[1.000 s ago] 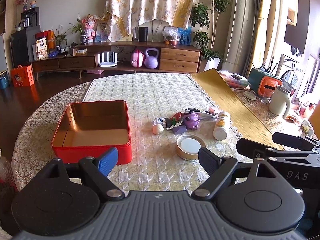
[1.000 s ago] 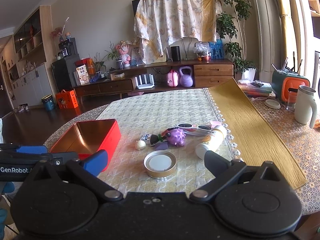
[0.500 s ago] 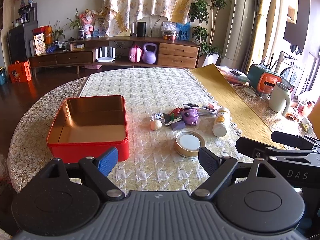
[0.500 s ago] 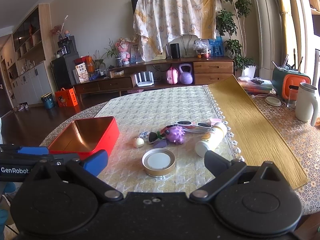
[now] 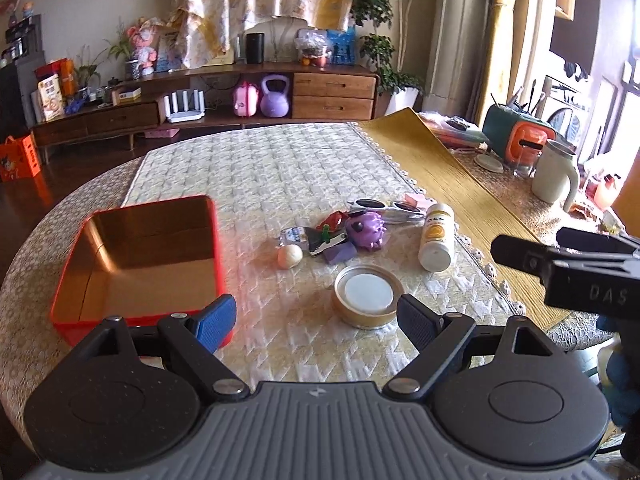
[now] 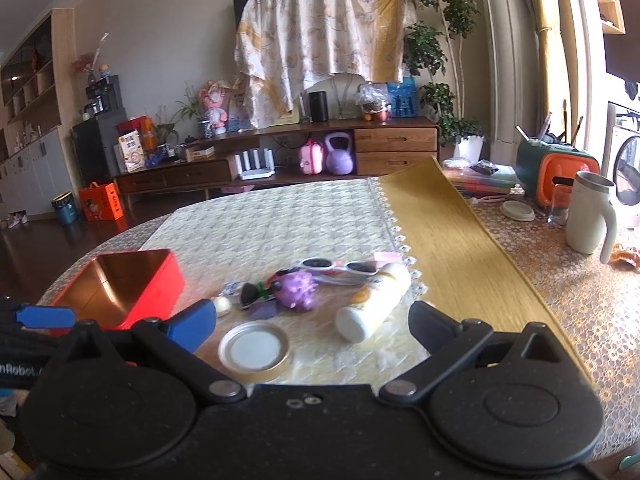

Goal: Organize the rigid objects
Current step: 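Grasp the gold-rimmed round lid with left tool while right tool grasps the white bottle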

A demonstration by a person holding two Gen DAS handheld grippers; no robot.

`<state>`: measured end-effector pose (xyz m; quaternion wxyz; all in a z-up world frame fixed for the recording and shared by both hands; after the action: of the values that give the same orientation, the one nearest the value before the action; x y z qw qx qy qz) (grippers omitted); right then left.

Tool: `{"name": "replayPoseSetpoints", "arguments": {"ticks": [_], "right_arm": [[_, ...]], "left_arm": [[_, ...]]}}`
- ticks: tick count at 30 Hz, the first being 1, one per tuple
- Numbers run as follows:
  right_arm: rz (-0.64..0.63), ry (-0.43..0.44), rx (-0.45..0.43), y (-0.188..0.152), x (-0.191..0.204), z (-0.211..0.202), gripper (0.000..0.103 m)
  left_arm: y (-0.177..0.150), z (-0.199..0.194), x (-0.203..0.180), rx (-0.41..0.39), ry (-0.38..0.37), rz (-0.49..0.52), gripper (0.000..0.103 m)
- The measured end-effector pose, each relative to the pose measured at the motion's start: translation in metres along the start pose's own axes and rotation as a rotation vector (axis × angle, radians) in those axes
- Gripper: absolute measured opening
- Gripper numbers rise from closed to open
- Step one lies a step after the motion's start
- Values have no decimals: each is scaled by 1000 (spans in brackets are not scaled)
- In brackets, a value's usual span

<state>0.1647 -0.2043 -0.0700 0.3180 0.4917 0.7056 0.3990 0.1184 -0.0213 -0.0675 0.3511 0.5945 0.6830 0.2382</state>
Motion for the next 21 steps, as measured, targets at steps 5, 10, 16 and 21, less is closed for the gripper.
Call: {"name": "replayPoseSetpoints", "arguments": {"ticks": [5,10,16,21], "right_arm": [[-4,-40,19,3,-17,21,103],[16,-65,50,5,-31,51,101],[29,-54,114,3,-41,94,101],[90,-38,193,-5,-51,127,98]], "left_arm": [[6,23,-15,9,-30,19,88],[8,51,-30,32,-52,38,88],[2,91,-43,76,-47,44,88],[-3,121,-49,102,-53,58,88]]}}
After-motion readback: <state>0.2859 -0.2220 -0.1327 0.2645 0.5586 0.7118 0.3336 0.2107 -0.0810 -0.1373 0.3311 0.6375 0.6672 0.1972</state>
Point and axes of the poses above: each gripper's, at about its wrist camera, not at the fingertips, and z roughly the way its jaws point, x to its left, y to its top, the point moved 6 cm from there along z, roughly the way its jaws point, and after that the axes turned 11 degrees about -z, right-handed, at the moved point
